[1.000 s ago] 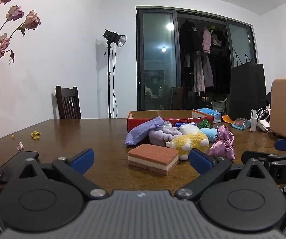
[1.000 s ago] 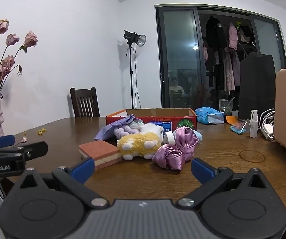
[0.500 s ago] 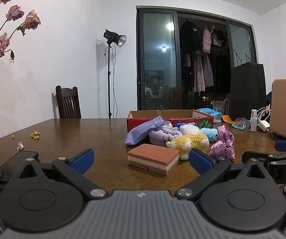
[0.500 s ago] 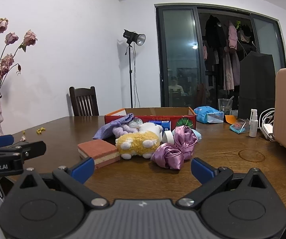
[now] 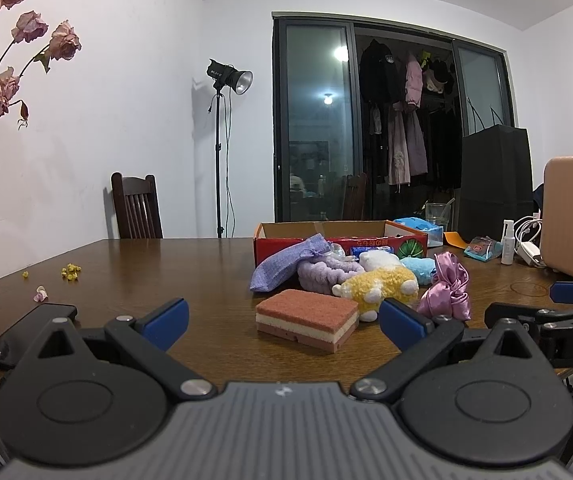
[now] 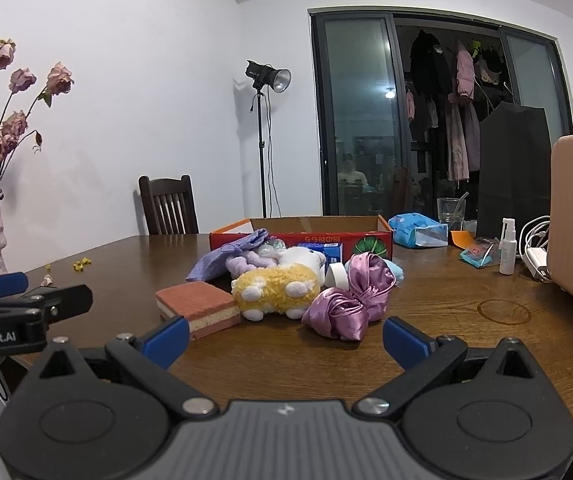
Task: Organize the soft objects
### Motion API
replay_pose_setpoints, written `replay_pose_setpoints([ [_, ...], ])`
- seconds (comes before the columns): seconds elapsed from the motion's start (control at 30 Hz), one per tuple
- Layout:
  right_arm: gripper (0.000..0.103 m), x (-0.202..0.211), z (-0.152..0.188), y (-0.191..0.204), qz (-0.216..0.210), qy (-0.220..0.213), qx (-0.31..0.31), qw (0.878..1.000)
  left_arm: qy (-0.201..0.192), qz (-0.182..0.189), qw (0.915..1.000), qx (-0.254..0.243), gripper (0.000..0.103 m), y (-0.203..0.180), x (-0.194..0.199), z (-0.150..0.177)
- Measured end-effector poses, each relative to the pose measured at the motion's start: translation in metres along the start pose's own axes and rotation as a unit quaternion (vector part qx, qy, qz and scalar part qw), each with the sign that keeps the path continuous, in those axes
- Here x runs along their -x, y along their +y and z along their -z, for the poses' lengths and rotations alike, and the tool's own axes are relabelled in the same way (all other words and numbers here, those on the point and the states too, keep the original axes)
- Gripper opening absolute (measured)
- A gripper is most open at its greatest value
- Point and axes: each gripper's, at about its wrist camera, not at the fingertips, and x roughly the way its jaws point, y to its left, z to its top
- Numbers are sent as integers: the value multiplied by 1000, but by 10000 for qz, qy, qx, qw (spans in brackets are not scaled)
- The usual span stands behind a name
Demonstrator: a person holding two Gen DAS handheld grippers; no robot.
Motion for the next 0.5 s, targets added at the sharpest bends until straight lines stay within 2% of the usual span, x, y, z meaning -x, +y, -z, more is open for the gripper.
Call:
replay_pose_setpoints([
  [0.5,103,0,1,-1,18,24,-23,10000,24,38,10000,4,103,-1,-2,2],
])
